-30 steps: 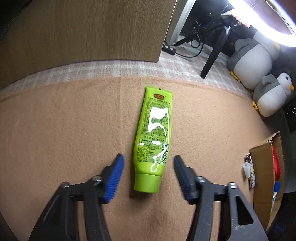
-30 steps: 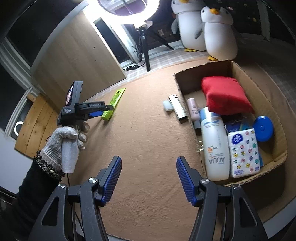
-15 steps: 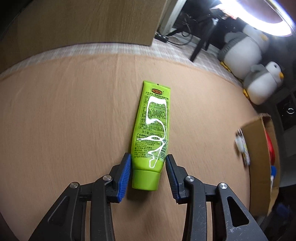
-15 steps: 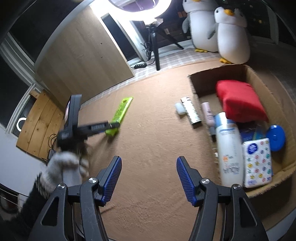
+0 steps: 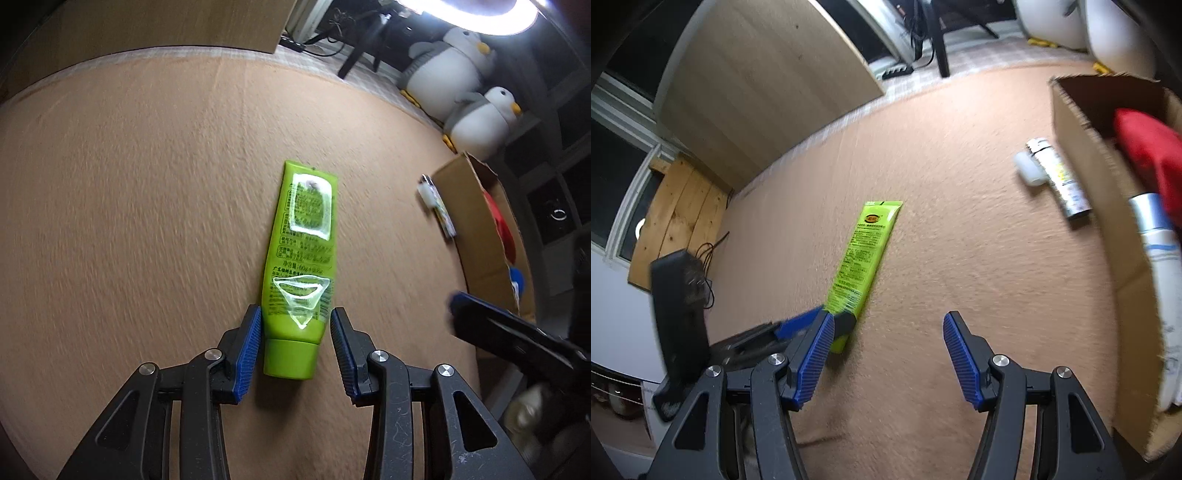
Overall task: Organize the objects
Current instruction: 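Grasp the green tube's cap end with the left gripper and lift it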
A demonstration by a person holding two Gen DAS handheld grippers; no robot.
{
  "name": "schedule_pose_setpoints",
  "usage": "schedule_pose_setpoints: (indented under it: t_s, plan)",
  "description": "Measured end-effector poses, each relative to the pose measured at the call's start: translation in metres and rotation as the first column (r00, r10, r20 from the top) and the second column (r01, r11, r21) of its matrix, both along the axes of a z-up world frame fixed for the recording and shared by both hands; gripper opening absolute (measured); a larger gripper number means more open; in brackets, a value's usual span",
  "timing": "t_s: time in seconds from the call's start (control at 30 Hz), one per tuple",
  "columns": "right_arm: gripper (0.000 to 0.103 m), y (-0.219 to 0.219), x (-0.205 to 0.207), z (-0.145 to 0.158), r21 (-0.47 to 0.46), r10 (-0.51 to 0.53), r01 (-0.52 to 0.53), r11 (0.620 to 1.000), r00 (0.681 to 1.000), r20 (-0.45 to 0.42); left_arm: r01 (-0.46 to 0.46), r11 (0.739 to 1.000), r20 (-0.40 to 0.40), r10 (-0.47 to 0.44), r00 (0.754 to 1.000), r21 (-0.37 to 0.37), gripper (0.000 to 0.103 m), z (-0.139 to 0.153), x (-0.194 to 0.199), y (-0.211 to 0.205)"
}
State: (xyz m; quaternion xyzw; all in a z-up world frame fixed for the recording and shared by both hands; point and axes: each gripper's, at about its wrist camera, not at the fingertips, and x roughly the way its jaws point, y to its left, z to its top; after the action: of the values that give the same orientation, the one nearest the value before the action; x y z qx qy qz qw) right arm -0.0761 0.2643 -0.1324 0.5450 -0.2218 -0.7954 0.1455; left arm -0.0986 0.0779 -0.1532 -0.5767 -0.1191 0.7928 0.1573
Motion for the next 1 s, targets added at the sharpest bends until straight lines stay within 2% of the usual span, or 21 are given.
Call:
schedule_pose_setpoints:
  t_s: [0.07,0.3,0.63,0.7,0.77,1.0]
  plan:
    - [0.058,-0.005,-0.005,-0.006,-0.013,0.014,-0.013,1.000,1.000,0.017,0.028,0.999,0.016,-0.028,0.999,0.022,0.042,-0.001,0.007,0.002]
    - [0.055,-0.019,-0.018,-0.025,-0.073,0.046,-0.041,0.997,0.996,0.077,0.076,0.997,0.016,-0.077,0.997,0.021,0.043,0.000,0.013,0.002]
    - [0.036,-0.044,-0.028,-0.041,-0.099,0.101,-0.089,0.991,0.987,0.125,0.089,0.995,0.026,-0.090,0.996,0.050,0.042,0.001,0.012,-0.003]
    - [0.031,-0.046,-0.029,-0.044,-0.105,0.104,-0.090,0.990,0.985,0.136,0.092,0.994,0.025,-0.093,0.995,0.054,0.039,0.001,0.012,-0.002]
    - [0.030,-0.048,-0.028,-0.044,-0.098,0.102,-0.090,0.991,0.987,0.128,0.085,0.995,0.022,-0.086,0.996,0.049,0.034,0.001,0.012,-0.002]
    - [0.029,-0.043,-0.025,-0.038,-0.113,0.082,-0.070,0.991,0.991,0.110,0.085,0.996,0.001,-0.085,0.996,0.041,0.034,0.008,0.016,0.000]
